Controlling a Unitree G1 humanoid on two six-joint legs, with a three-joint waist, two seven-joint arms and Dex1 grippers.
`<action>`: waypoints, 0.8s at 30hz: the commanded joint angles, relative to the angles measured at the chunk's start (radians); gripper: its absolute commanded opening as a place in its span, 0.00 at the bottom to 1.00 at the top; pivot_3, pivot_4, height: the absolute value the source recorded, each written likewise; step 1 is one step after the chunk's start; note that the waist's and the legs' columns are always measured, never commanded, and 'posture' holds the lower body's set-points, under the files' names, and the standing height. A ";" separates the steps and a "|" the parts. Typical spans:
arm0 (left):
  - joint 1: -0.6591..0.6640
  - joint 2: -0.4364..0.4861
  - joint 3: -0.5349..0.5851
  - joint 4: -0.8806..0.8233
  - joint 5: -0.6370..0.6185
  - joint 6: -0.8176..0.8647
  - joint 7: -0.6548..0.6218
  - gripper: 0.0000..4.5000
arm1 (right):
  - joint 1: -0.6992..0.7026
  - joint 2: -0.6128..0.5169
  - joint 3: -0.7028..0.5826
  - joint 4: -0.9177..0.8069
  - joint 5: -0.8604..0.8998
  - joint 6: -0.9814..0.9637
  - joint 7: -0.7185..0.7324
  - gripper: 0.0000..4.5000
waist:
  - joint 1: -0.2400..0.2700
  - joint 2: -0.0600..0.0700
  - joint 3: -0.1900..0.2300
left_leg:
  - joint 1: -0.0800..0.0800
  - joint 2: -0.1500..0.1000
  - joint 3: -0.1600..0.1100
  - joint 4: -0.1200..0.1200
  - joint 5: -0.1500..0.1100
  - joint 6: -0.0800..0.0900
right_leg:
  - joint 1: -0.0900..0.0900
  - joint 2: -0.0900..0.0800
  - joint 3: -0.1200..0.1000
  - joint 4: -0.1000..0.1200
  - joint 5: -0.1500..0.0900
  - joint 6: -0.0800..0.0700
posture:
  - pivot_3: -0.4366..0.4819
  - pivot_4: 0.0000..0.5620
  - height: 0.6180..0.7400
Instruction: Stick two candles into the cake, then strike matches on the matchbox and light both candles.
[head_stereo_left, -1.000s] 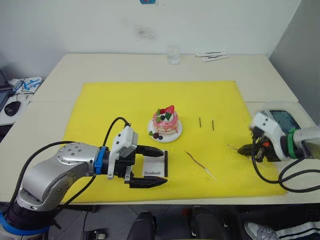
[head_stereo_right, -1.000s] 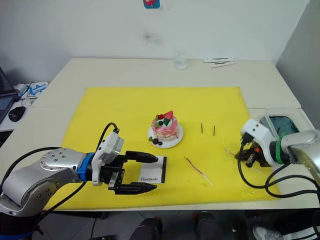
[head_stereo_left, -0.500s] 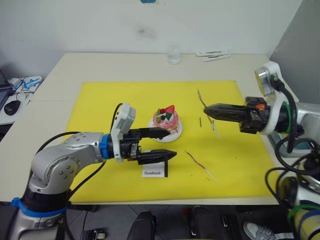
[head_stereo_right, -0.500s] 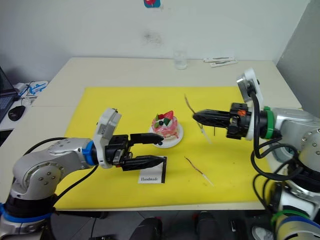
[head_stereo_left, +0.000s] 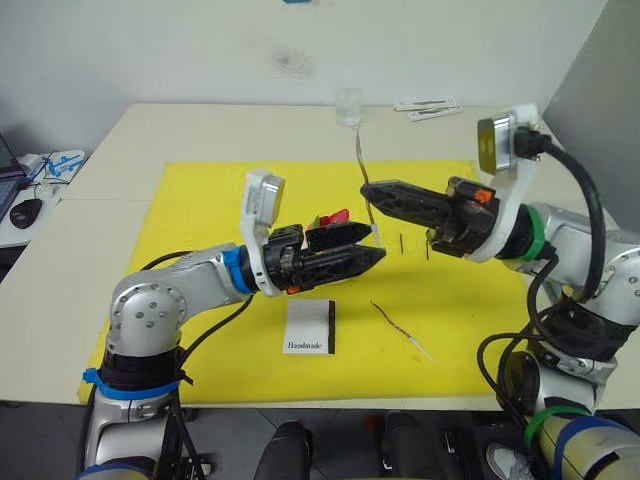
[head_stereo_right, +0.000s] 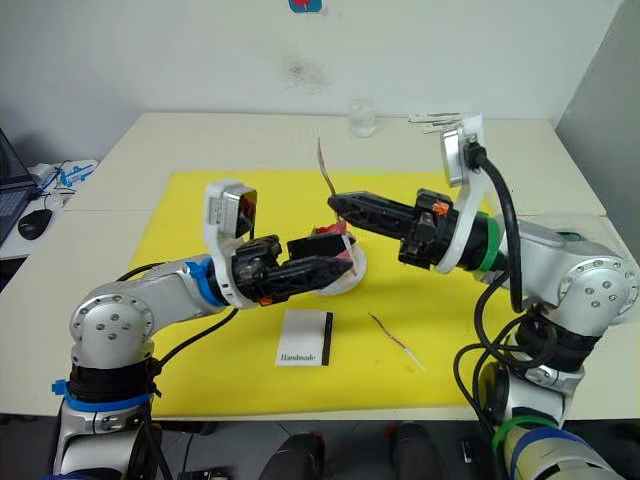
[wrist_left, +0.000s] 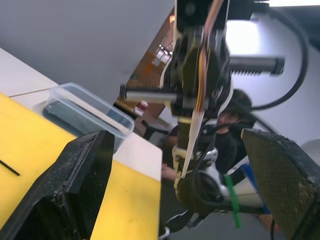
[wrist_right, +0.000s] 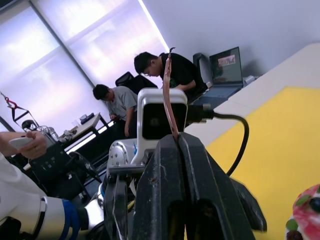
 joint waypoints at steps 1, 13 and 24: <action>-0.035 0.019 0.026 0.007 -0.074 0.021 0.021 1.00 | 0.012 -0.061 0.071 -0.009 0.146 -0.121 -0.071 0.00 | 0.000 0.000 0.000 | 0.000 0.000 0.000 0.000 0.000 0.000 | 0.000 0.000 0.000 0.000 0.000 0.000 | 0.48 0.27 1.00; -0.045 0.025 -0.007 -0.010 -0.084 0.033 0.005 1.00 | 0.043 -0.219 0.252 -0.031 0.285 -0.332 -0.120 0.00 | 0.000 0.000 0.000 | 0.000 0.000 0.000 0.000 0.000 0.000 | 0.000 0.001 0.000 -0.001 -0.003 0.004 | 0.48 0.27 1.00; -0.046 -0.006 -0.017 -0.016 -0.096 0.021 0.018 0.32 | 0.051 -0.286 0.313 -0.043 0.300 -0.404 -0.094 0.00 | 0.002 0.000 0.000 | -0.001 0.000 0.000 0.000 0.000 0.000 | 0.000 0.001 0.000 -0.002 -0.003 0.004 | 0.48 0.27 1.00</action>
